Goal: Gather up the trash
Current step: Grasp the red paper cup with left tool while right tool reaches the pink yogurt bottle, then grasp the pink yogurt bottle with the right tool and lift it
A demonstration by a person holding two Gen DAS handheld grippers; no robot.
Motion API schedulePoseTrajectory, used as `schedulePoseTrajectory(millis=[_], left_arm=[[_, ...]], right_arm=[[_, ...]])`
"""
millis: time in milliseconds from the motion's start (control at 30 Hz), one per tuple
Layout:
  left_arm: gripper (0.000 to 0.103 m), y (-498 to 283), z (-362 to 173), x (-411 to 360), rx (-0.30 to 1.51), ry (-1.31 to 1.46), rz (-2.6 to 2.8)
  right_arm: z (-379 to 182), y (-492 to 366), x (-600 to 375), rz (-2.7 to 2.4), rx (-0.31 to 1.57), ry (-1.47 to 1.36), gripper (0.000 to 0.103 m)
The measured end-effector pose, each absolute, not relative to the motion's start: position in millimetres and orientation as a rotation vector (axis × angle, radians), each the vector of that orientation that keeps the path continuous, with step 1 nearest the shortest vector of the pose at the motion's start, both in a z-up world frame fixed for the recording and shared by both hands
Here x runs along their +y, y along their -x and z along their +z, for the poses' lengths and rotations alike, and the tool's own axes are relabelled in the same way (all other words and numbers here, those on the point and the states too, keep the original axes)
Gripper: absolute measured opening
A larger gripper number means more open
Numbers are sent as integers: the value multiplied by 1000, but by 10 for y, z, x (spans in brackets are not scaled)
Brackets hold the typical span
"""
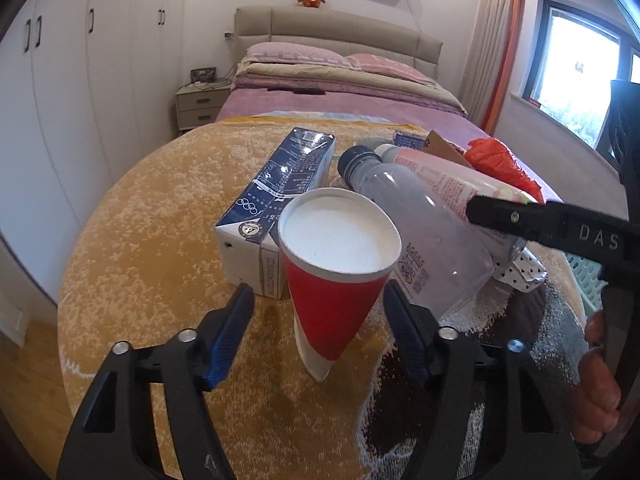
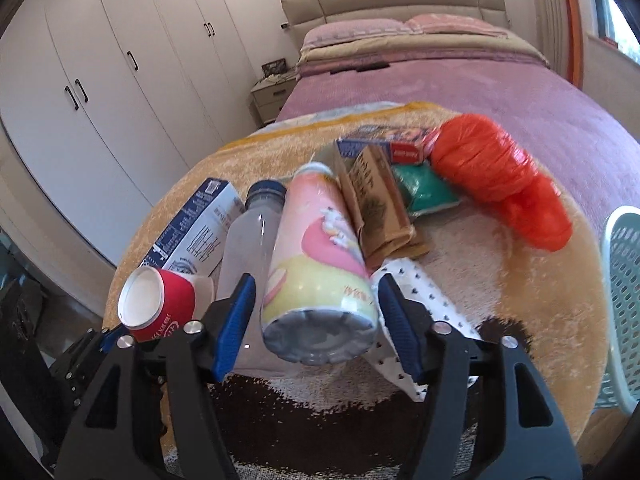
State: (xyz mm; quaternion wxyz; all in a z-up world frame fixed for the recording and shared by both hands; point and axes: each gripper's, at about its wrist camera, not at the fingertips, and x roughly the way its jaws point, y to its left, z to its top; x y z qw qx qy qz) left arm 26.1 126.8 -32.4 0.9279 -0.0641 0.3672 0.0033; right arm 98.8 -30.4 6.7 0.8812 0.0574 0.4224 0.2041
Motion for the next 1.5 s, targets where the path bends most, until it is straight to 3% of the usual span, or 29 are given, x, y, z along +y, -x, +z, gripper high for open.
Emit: schedulePoseTrajectory(millis=[100, 167, 233, 733, 833, 1500], left_arm=[[51, -284, -331, 1273, 752, 126, 5], [38, -285, -333, 1284, 754, 126, -5], [34, -270, -330, 1288, 757, 126, -21], [32, -6, -215, 1333, 699, 135, -57], [32, 10, -220, 1301, 700, 131, -63], [32, 14, -275, 1295, 716, 137, -75]], right_arm=[[66, -928, -294, 433, 873, -110, 48], [99, -835, -329, 434, 854, -104, 48], [127, -712, -370, 437, 839, -97, 48], [-101, 101, -714, 496, 834, -35, 50], [-149, 132, -749, 501, 859, -51, 62], [-223, -508, -319, 525, 1003, -142, 65]])
